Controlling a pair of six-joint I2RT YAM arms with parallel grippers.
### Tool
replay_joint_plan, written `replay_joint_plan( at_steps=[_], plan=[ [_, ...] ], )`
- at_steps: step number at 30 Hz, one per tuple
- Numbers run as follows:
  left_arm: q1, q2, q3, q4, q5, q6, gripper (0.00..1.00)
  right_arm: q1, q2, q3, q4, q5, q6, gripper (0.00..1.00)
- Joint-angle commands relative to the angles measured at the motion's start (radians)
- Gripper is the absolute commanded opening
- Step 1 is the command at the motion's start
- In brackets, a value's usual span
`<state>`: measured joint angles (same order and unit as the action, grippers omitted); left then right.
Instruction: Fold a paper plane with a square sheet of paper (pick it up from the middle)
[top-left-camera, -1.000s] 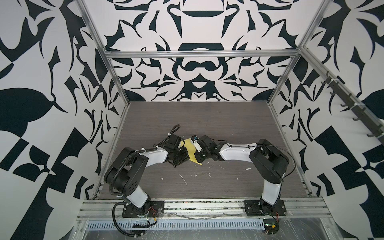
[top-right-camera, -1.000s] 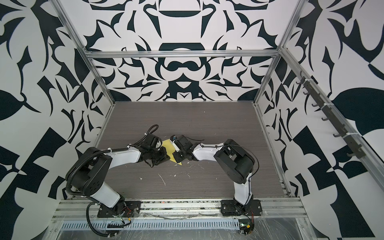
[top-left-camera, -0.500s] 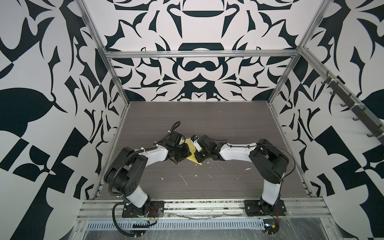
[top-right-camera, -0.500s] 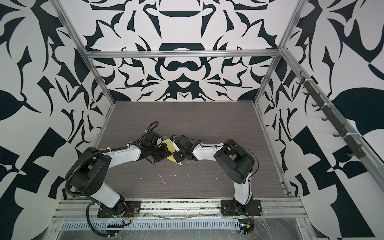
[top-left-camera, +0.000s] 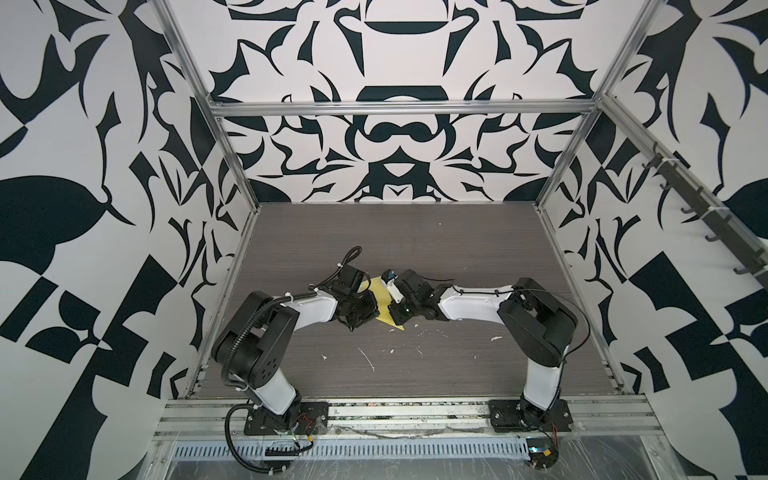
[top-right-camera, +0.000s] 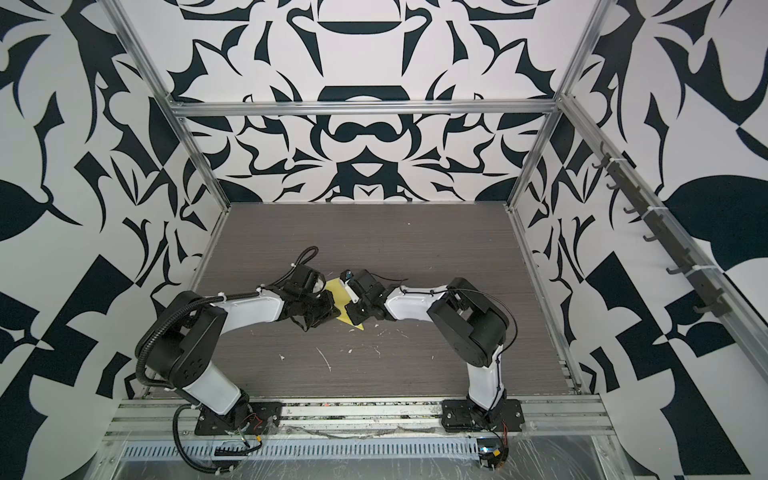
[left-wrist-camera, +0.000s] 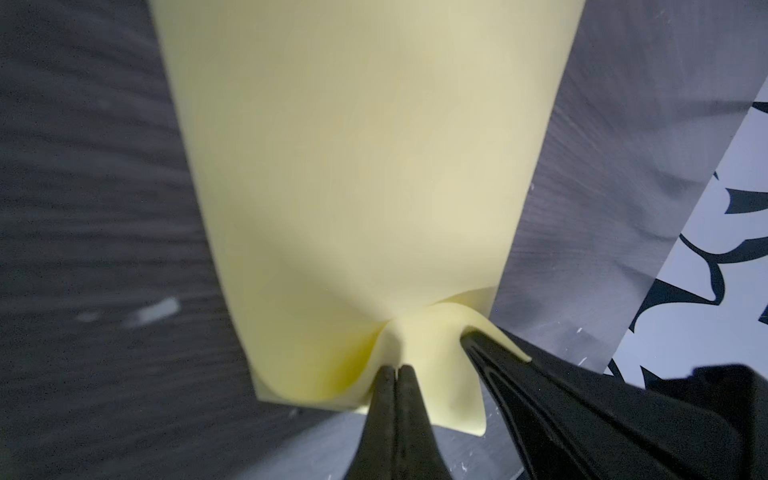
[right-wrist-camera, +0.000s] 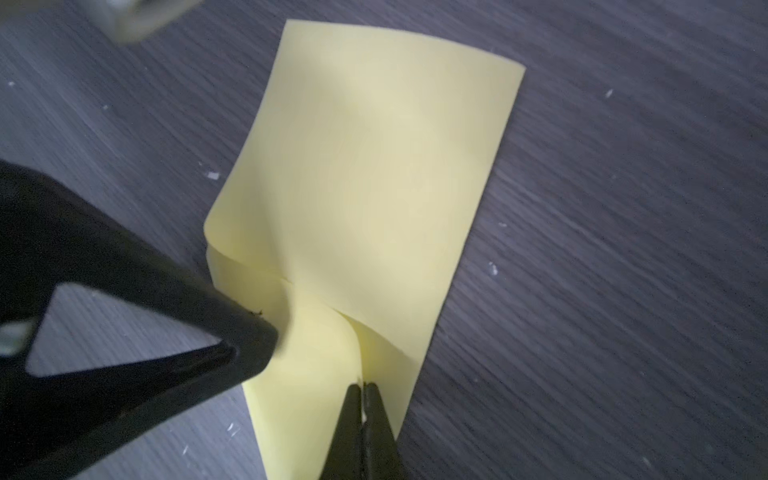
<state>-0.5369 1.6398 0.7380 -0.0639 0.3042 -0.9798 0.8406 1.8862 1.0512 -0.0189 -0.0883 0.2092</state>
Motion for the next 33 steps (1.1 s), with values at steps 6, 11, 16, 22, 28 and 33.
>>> replay_joint_plan(
  at_steps=[6,11,16,22,28,33],
  plan=[
    [-0.002,0.021,-0.028,-0.056,-0.053,0.005,0.01,-0.009,0.008,0.077,-0.096,-0.026,0.044,0.06],
    [-0.001,0.032,-0.027,-0.057,-0.059,0.009,0.00,-0.027,-0.028,0.089,-0.137,-0.033,0.089,0.20],
    [-0.002,0.041,-0.030,-0.056,-0.066,0.008,0.00,-0.036,-0.146,0.066,-0.190,-0.032,0.163,0.39],
    [-0.003,0.042,-0.023,-0.060,-0.074,0.009,0.00,-0.032,-0.221,0.000,-0.185,-0.142,0.345,0.38],
    [-0.002,0.045,-0.020,-0.065,-0.083,0.007,0.00,0.000,-0.205,-0.002,-0.161,-0.202,0.455,0.27],
    [-0.001,0.052,-0.019,-0.068,-0.090,0.003,0.00,0.002,-0.129,0.048,-0.184,-0.234,0.466,0.16]
  ],
)
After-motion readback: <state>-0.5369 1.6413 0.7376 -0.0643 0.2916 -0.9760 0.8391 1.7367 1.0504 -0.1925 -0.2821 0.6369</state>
